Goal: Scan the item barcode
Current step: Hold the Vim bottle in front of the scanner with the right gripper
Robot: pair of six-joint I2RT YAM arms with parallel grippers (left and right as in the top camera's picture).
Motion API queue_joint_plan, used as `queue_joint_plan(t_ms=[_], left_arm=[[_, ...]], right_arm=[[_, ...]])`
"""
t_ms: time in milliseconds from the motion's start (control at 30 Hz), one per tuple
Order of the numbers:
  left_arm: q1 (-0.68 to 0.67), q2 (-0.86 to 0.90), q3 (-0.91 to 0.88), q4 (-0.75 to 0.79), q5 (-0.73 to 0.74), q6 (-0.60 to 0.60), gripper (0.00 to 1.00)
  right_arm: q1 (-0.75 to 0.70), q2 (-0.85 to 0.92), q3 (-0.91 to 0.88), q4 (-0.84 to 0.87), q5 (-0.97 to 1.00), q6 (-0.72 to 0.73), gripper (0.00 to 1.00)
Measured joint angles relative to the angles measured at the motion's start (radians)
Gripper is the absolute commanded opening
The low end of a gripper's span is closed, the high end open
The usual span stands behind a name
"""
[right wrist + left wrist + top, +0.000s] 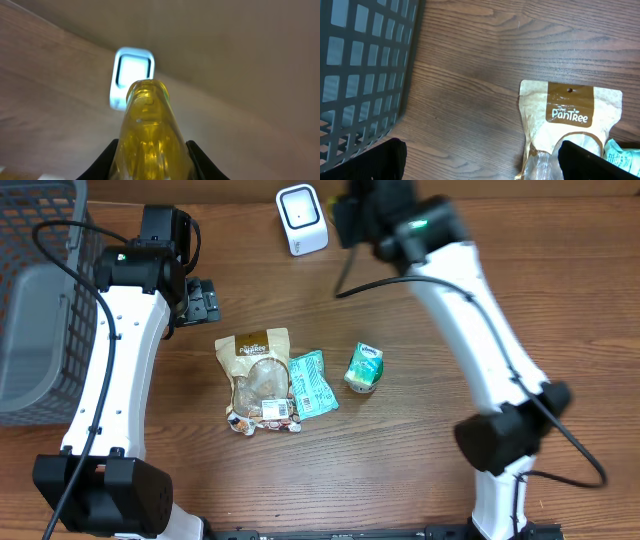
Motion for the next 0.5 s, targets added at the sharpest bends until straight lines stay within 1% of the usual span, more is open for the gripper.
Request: queue_joint_plan(t_ms=[133,267,500], left_arm=[[0.0,0.0,0.0,0.0,0.0,0.0,1.0],[0.0,0.0,0.0,0.0,0.0,0.0,1.0],[0.0,0.0,0.0,0.0,0.0,0.0,1.0]], right_arm=[[0.063,0.073,0.0,0.161,0.077,-0.17,0.04],[0.071,0.131,0.0,0.293,0.108,-0.281,0.04],[0.053,0.238,0.0,0.443,0.147,-0.365,0.04]])
